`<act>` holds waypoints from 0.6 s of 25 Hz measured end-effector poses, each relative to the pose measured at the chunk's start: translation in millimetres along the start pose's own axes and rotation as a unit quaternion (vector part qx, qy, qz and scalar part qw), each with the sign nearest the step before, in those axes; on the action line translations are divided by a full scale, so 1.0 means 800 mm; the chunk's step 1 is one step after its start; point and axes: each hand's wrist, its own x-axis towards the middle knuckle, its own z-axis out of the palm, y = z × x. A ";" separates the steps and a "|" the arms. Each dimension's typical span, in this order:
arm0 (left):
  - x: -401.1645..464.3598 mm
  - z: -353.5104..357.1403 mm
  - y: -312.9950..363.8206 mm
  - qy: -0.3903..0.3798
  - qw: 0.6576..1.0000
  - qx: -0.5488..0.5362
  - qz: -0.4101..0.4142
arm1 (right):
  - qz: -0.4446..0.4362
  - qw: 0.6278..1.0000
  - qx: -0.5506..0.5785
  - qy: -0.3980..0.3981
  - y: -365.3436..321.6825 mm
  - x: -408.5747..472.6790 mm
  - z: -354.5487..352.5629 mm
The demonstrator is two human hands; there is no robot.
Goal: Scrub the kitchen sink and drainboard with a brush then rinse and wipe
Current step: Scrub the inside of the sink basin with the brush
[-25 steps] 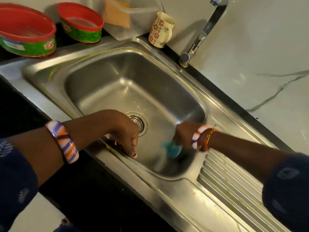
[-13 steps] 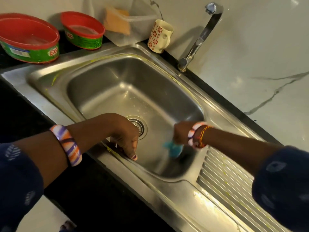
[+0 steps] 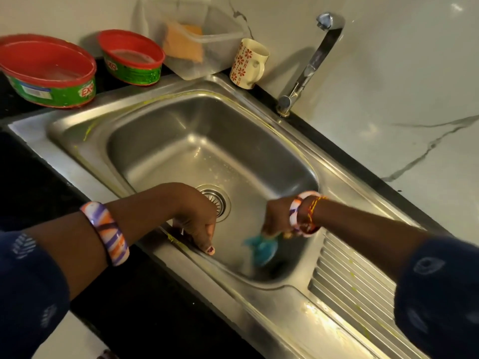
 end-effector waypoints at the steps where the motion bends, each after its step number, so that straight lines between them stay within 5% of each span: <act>1: 0.000 0.000 0.000 -0.001 1.000 -0.005 -0.005 | -0.026 0.997 0.045 -0.051 -0.014 0.001 0.017; 3: 0.000 -0.002 0.002 -0.010 1.000 -0.022 -0.012 | -0.050 0.998 0.020 -0.041 0.004 0.008 0.007; 8: 0.001 -0.005 0.004 -0.022 0.999 -0.027 -0.015 | 0.050 0.952 -0.232 0.191 0.087 0.006 -0.065; 12: -0.003 -0.001 0.001 -0.003 1.000 0.002 0.002 | -0.014 0.999 -0.052 0.006 0.006 0.002 -0.008; 15: -0.006 0.003 -0.011 0.064 0.998 0.019 0.015 | -0.129 0.991 0.014 -0.015 -0.038 0.029 0.038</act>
